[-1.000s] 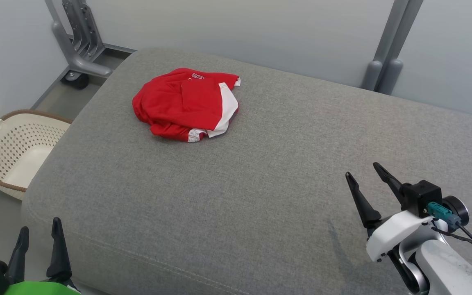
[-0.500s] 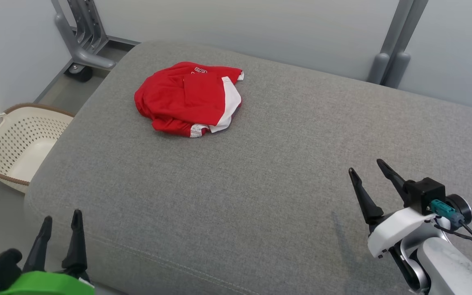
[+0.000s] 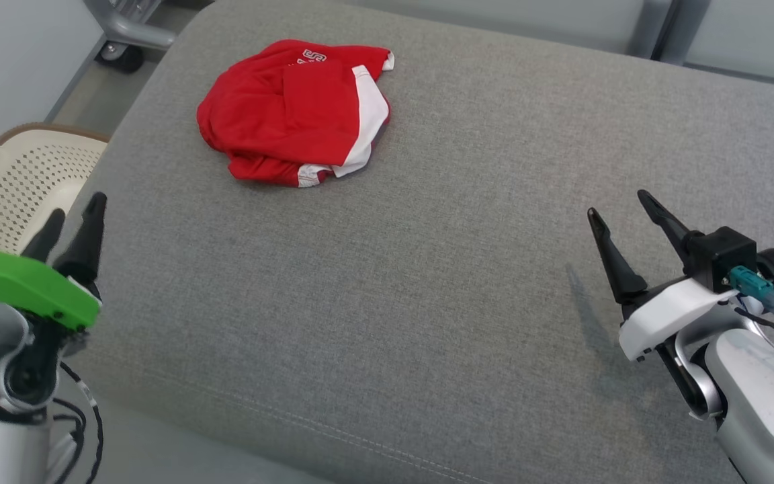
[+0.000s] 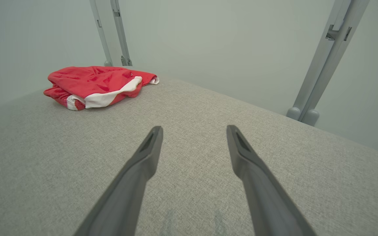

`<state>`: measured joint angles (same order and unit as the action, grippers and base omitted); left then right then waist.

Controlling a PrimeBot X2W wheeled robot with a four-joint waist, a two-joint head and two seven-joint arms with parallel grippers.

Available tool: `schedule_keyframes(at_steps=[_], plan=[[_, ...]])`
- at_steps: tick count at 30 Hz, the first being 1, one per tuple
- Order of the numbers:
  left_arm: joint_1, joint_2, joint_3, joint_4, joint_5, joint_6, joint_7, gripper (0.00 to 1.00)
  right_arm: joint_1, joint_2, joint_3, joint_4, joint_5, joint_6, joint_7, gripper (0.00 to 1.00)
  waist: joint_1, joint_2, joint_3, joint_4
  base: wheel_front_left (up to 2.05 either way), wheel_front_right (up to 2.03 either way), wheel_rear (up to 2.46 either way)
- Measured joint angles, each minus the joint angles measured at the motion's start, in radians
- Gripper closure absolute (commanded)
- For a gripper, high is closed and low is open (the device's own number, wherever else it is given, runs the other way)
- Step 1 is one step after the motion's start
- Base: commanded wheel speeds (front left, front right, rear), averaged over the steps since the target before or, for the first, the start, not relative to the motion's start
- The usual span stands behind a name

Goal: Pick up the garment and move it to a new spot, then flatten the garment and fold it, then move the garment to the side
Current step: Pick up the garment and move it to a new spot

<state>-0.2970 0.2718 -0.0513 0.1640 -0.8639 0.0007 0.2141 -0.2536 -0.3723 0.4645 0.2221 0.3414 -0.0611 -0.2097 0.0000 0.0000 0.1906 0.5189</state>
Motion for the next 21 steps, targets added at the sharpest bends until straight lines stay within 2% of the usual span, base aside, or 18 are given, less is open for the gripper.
schedule_keyframes(at_steps=[3, 7, 14, 21], plan=[[-0.091, 0.001, 0.034, 0.053, -0.041, 0.046, 0.069, 0.00, -0.018, -0.013, 0.000, -0.006, -0.009, 0.005, 0.009, 0.00, 0.0000, 0.0000, 0.040, -0.011, 0.00, 0.00, 0.00], [-0.196, 0.006, 0.052, 0.097, -0.067, 0.083, 0.144, 0.00, -0.061, -0.015, 0.015, -0.023, -0.032, 0.021, 0.027, 0.00, 0.0000, 0.0000, 0.093, -0.031, 0.00, 0.00, 0.00], [-0.300, 0.026, 0.089, 0.168, -0.077, 0.096, 0.204, 0.00, -0.150, -0.031, 0.030, -0.056, -0.053, 0.042, 0.056, 0.00, 0.0001, 0.0000, 0.185, -0.078, 0.00, 0.00, 0.00], [-0.384, 0.025, 0.107, 0.201, -0.102, 0.098, 0.224, 0.00, -0.229, -0.051, 0.022, -0.086, -0.077, 0.044, 0.071, 0.00, 0.0001, 0.0000, 0.282, -0.131, 0.00, 0.00, 0.00]])
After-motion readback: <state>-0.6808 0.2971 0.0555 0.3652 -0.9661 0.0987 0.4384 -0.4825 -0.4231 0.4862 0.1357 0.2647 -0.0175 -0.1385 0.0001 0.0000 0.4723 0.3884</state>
